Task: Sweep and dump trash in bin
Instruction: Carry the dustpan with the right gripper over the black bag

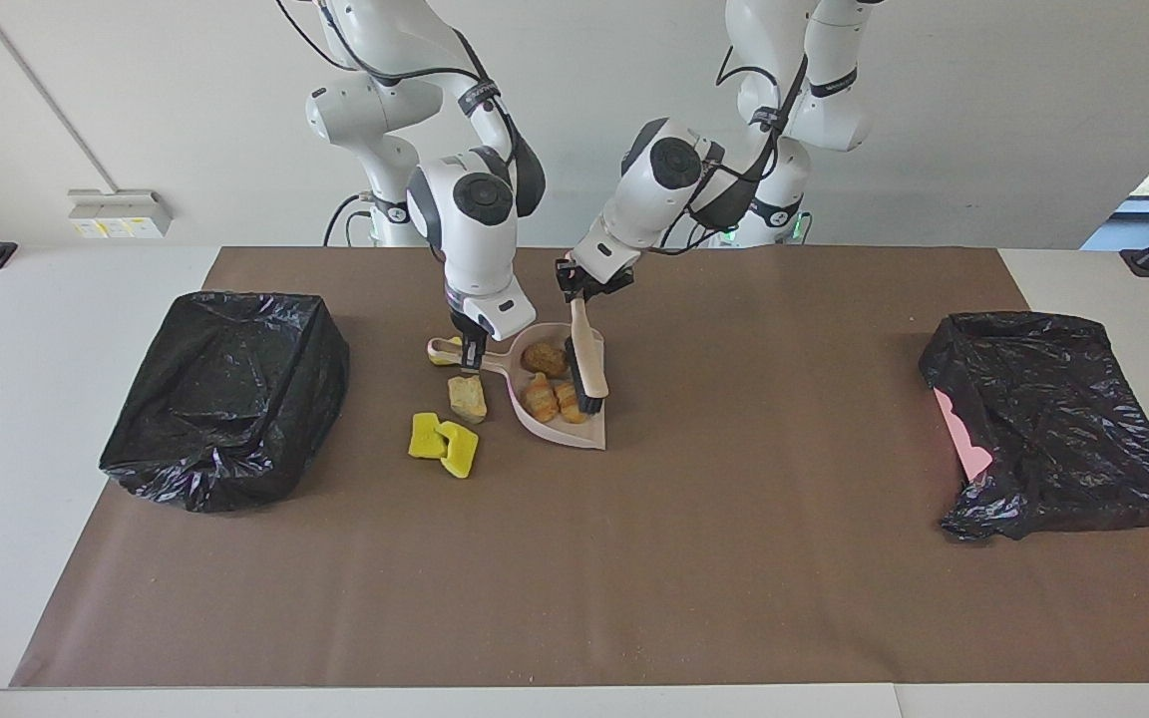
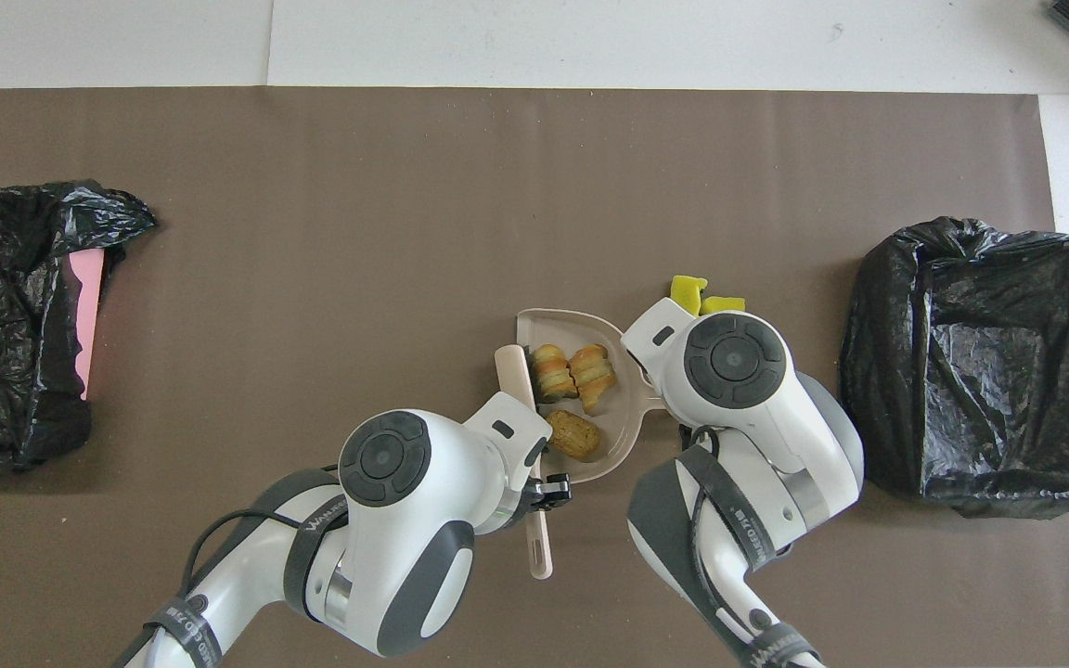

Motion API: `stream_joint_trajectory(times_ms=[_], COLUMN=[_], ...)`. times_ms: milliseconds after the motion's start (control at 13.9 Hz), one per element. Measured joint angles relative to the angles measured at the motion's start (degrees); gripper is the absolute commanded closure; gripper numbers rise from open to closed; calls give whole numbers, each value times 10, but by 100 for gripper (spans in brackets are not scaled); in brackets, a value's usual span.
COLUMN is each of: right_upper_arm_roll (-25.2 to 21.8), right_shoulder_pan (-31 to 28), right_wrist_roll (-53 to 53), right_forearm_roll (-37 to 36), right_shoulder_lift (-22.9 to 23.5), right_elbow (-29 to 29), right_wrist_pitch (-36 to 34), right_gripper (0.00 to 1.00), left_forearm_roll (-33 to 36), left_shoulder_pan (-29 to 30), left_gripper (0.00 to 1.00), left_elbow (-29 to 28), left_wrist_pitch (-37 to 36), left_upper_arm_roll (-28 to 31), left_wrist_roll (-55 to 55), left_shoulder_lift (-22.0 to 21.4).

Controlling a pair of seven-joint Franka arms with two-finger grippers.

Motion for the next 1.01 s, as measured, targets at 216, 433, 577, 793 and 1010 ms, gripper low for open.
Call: stream_joint_trajectory(times_ms=[216, 433, 577, 793, 1010], right_upper_arm_roll=[0, 0, -1, -3, -7], right_shoulder_pan=[0, 0, -9, -61, -137], right_wrist_roll=[0, 0, 0, -19, -67], right_forearm_roll=[0, 0, 0, 11, 36], right_shoulder_lift=[0, 0, -1, -20, -53], right_elbow=[0, 1, 10, 43, 97], right_wrist_pitch=[0, 0, -9, -57, -129], right_gripper=[100, 100, 100, 100, 100], left_forearm_roll=[54, 127, 150, 165, 166], left_shoulder_pan=[7, 8, -8, -52, -97], left_gripper=[100, 100, 100, 100, 100], left_elbow=[1, 3, 3, -11, -54], left_wrist_pitch=[-45, -114, -159, -199, -196], left_upper_arm_roll=[9, 6, -1, -7, -9], left_wrist_roll=[-12, -108, -161, -199, -206], left_shoulder_lift=[-3, -18, -35, -66, -99])
